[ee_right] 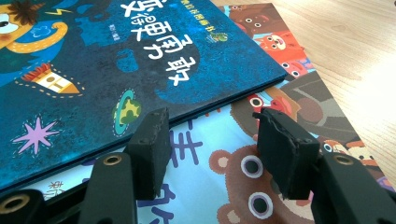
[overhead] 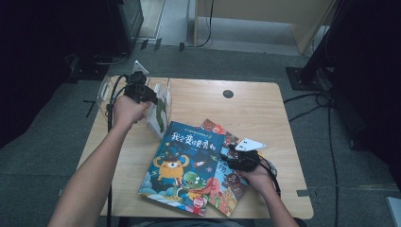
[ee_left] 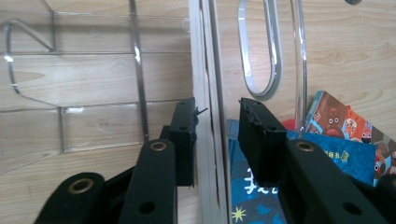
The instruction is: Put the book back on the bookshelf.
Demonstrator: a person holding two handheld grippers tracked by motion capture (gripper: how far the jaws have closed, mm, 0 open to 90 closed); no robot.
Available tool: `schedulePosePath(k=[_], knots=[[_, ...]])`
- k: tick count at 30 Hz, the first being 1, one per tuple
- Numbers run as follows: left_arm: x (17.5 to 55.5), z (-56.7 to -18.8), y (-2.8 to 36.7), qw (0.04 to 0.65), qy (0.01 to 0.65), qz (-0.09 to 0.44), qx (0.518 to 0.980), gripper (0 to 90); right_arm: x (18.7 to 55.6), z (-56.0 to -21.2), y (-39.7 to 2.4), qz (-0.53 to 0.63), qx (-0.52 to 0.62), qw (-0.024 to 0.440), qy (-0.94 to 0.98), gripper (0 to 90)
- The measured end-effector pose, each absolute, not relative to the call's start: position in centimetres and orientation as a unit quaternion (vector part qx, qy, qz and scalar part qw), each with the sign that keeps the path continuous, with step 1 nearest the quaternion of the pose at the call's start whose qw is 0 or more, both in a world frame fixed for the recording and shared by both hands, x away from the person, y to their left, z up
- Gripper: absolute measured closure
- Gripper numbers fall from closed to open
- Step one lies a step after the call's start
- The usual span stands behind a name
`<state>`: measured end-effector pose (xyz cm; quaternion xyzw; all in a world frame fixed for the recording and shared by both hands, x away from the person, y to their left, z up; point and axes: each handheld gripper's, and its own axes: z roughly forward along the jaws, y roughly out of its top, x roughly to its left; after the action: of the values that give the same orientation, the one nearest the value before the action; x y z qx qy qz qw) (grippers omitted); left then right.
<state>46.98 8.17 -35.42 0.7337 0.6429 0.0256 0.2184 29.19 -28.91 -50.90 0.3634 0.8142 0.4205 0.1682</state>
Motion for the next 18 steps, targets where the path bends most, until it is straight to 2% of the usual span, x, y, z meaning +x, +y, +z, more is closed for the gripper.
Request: schedulePosePath(k=[9, 18], knots=[[46.2, -34.7, 8.7, 0.228, 0.633, 0.020, 0.740, 65.7, 29.2, -50.9, -28.9, 0.420, 0.363, 0.168, 0.814, 44.1], [43.5, -34.9, 9.9, 0.253, 0.609, 0.000, 0.752, 59.9, 29.1, -50.8, -28.9, 0.420, 0.372, 0.161, 0.812, 45.4]])
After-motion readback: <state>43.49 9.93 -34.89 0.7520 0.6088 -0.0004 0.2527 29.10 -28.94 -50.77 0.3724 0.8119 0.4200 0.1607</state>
